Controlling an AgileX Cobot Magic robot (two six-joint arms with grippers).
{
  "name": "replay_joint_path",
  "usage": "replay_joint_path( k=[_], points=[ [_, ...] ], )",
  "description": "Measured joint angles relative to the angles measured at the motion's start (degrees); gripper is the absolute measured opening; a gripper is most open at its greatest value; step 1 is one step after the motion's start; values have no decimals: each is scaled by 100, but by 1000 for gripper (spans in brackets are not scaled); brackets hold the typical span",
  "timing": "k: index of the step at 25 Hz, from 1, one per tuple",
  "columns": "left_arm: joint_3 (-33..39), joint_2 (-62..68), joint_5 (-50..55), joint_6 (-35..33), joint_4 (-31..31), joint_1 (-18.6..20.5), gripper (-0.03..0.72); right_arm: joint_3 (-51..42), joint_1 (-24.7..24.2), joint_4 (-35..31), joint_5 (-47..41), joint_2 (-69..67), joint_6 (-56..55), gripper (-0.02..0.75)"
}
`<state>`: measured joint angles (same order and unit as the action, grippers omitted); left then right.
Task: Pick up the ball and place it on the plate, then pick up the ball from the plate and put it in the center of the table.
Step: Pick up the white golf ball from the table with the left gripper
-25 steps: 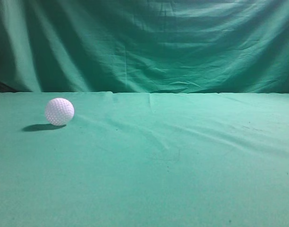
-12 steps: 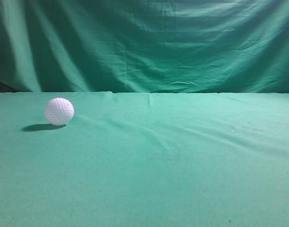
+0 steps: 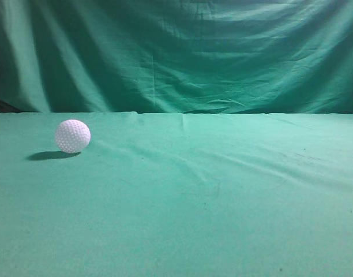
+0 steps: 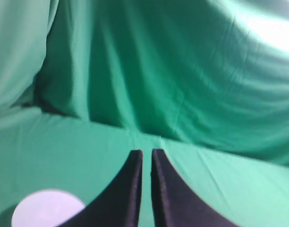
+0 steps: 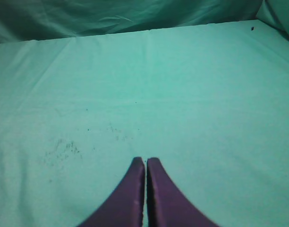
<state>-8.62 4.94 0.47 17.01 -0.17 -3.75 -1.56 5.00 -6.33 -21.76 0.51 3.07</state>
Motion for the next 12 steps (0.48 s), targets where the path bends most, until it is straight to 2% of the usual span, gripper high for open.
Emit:
replay_joint_path(
  k=[4, 9, 12],
  points=[
    [-597, 844, 781, 61, 12, 0, 48, 0, 0, 0, 0, 0, 0, 0],
    [-666, 1715, 796, 71, 70, 0, 48, 0, 0, 0, 0, 0, 0, 0],
    [-666, 2078, 732, 168, -153, 0, 48, 0, 0, 0, 0, 0, 0, 0]
  ],
)
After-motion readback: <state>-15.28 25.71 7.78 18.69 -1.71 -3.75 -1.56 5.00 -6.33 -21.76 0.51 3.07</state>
